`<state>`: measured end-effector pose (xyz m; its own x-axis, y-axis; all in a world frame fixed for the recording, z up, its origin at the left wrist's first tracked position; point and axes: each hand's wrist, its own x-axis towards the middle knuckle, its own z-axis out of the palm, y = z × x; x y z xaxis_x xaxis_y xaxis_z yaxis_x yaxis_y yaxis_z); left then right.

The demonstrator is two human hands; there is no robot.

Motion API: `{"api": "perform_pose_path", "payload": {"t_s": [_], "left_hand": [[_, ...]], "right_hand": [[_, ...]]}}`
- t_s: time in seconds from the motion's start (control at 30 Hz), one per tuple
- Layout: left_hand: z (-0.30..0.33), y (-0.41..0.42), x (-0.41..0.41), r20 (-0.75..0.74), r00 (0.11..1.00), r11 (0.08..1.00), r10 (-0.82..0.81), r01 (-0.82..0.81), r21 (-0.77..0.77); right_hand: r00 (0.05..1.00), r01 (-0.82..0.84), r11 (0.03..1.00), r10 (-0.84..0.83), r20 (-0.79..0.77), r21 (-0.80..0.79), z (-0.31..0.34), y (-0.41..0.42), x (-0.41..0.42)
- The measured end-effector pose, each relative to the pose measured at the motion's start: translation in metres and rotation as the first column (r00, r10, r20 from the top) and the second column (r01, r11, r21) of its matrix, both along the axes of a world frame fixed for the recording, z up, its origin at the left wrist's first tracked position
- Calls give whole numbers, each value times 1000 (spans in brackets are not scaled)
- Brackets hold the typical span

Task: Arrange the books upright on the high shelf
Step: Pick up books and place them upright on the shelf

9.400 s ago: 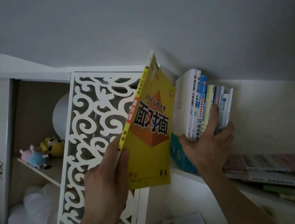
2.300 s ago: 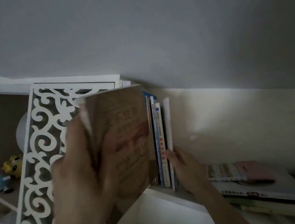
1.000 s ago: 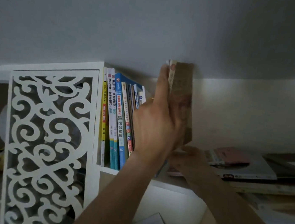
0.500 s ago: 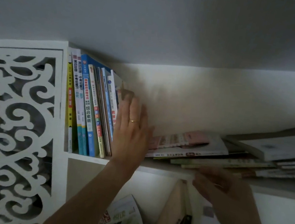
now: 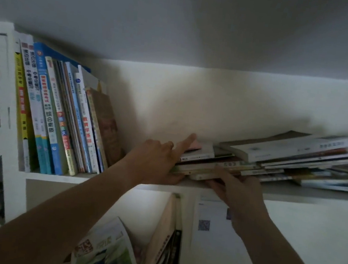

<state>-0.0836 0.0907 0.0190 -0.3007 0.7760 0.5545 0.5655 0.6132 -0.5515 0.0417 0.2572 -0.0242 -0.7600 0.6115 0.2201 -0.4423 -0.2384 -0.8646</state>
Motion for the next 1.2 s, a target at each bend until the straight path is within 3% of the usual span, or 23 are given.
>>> {"api": "perform_pose_path", "payload": {"t_s": [0.2,0.47,0.67,0.83,0.9,1.0,1.1,1.2], "left_hand": [[6,6,5,-32,999,1000,-18,18,1],[-1,24,1,-41,993,985,111,-105,134],[-1,8,-7,-72,990,989,121,-114,91],[20,-33,-11,-32,999,970,27,-19,242],[25,-34,-8,19,1000,929,7,-13,370],[21,-33,-10,115,993,776,-24,-54,629],[18,-32,-13,159,987,641,20,-135,755],[21,-34,-8,202,979,505,5,-177,845]], "right_hand": [[960,-104,978,51,276,181,22,24,35],[963,-98,986,61,262,132,27,27,37],[980,93,996,-94,174,11,59,44,16],[950,265,952,-285,130,155,88,59,9],[937,302,936,-327,124,182,83,56,18],[973,76,986,-106,205,152,64,35,23],[972,-107,943,32,234,317,60,-3,-4],[970,-205,811,96,222,547,77,-52,-43]]}}
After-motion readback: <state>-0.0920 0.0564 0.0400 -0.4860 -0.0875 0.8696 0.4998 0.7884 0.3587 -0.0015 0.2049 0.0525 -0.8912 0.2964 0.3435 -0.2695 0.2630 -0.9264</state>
